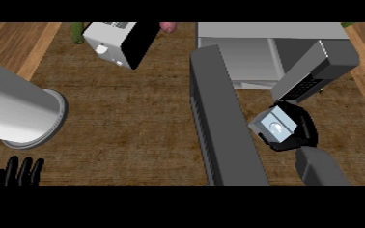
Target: Pick up the milk, place it into the microwave and close the microwave
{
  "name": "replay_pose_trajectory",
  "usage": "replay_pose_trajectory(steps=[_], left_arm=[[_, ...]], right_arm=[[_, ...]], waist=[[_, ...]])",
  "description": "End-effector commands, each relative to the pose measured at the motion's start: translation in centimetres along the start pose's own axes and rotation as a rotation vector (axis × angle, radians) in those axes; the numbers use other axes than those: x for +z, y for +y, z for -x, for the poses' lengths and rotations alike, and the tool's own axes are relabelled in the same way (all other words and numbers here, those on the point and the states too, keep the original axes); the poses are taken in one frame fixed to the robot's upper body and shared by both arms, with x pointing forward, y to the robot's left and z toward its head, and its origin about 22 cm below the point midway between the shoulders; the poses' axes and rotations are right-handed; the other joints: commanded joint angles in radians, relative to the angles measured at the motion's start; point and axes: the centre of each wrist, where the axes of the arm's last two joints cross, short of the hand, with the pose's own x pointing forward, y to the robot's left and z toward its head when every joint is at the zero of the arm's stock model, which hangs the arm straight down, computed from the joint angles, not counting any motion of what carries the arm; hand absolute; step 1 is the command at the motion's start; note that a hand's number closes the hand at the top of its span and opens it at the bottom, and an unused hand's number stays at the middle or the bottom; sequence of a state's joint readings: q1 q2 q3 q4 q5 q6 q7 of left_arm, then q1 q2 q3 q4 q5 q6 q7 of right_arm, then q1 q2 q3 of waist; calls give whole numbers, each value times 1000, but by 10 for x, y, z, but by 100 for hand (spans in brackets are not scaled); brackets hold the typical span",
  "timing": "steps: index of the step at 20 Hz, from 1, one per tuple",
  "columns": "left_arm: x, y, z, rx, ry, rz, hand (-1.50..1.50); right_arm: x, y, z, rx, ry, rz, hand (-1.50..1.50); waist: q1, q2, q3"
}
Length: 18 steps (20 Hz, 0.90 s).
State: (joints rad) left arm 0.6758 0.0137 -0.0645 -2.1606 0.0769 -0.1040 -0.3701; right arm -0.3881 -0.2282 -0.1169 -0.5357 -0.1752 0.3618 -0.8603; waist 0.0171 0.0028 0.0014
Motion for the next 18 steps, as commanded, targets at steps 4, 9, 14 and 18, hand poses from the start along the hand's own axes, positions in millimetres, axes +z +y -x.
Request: replay_pose_trajectory(steps=[4,9,14,18], left_arm=[[7,24,-28,-16,-3,-2,-150],[23,15,-15,-2,11,5,-150],[16,22,-4,13,20,-2,-150],[20,25,-16,6,20,-19,-150]], right_arm=[[-5,12,-10,-61,-24,-180,150],[-9,50,-30,-32,-37,-198,150],[4,56,-75,-56,-14,-167,150],[18,98,-84,-74,-11,-139,150]], waist=[[-12,-8,-2],[-20,-11,-3],[-26,-9,-3],[-19,-7,-2]])
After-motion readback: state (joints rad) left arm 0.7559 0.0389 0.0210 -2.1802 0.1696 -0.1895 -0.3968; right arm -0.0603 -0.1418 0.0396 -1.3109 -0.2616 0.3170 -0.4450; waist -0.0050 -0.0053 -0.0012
